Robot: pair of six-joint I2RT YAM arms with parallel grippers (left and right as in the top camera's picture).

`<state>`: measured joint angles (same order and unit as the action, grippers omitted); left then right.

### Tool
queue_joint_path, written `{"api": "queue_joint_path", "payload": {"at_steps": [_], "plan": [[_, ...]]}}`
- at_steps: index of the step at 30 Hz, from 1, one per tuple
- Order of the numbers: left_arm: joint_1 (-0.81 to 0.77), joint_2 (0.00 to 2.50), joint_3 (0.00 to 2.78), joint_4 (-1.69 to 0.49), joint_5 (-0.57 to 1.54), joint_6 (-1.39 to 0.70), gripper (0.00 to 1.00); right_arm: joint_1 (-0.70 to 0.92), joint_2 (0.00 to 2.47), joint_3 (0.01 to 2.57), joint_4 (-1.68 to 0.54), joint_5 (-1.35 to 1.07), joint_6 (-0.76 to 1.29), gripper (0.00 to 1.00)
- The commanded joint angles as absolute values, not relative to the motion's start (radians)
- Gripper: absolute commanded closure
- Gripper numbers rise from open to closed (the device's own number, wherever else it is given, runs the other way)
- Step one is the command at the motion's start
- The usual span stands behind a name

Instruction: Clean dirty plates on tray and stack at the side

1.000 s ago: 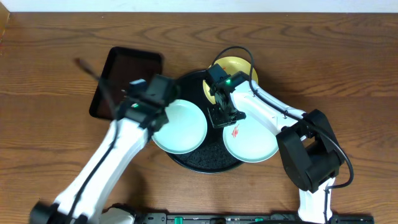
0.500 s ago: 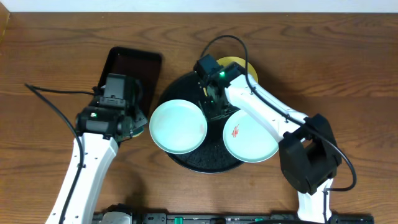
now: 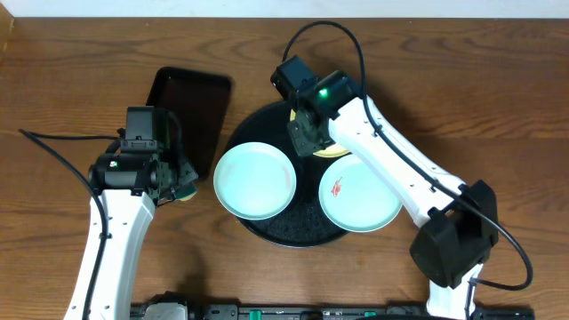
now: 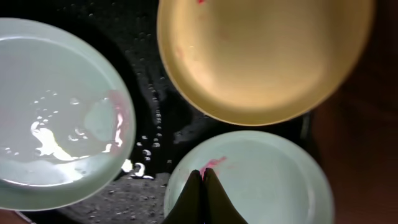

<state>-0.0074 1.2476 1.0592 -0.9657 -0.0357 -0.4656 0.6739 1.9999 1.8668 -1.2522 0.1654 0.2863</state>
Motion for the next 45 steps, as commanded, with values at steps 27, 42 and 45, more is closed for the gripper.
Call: {"api": "queue_joint_path", "payload": {"at_steps": [27, 42, 45], "plan": [[-0.002, 1.274, 1.084, -0.964, -0.03, -0.445, 0.92, 0.725, 1.919, 1.914, -1.281, 0.245, 0.126, 0.98], [-0.002, 1.274, 1.083, -0.957, -0.03, -0.445, 0.92, 0.636, 1.925, 1.413, -0.788, -0.267, 0.293, 0.49], [-0.002, 1.274, 1.083, -0.957, -0.03, -0.445, 0.92, 0.638, 1.925, 1.352, -0.721, -0.266, 0.316, 0.5]]}}
